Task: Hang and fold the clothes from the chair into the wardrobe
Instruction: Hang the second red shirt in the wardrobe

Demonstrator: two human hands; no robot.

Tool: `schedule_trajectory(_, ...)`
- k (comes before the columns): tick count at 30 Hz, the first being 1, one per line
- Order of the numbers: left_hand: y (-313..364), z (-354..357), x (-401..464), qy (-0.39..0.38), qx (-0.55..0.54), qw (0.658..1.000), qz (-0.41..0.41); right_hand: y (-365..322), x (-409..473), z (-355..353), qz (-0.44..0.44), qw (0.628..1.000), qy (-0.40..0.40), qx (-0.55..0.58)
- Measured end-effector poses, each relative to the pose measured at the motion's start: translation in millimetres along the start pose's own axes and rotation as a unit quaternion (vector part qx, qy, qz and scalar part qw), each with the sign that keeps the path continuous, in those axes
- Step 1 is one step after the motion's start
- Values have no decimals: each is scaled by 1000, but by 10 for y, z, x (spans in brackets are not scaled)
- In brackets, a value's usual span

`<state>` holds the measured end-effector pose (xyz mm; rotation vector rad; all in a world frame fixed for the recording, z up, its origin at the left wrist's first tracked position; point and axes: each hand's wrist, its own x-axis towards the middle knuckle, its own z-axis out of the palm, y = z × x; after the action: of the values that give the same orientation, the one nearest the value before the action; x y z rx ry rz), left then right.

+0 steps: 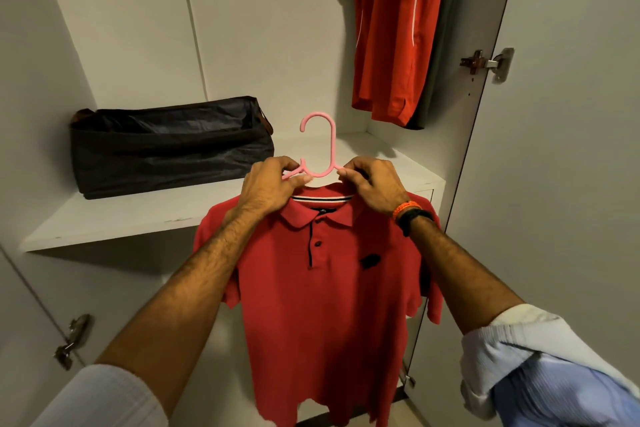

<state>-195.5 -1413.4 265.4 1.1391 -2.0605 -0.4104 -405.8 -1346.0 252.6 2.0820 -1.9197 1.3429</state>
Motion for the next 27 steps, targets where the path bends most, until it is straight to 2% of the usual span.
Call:
schedule_trajectory(3,1,6,8,-28,12,1000,2,31,-10,-46,0,1000,-20,6)
schedule_trajectory(12,147,197,50,15,-25,1000,-5,247,-17,-203,13,998,-8,-59)
schedule_trajectory(15,239,212,107,99,-16,995,16,206,90,-263,8,999,30,-41)
schedule_trajectory(17,291,210,143,191,7,980,62,189,189,-347,1,998,51,-39)
schedule_trajectory(19,353,197,177,229,17,965,125,187,304,-446,-9,997,59,-42)
schedule_trajectory(23,468,234,298,134,114,963,206,148,605,-650,-26,995,83,-54)
schedule_trajectory(27,682,213,578,66,249,945,199,38,1033,-860,-35,991,97,-89)
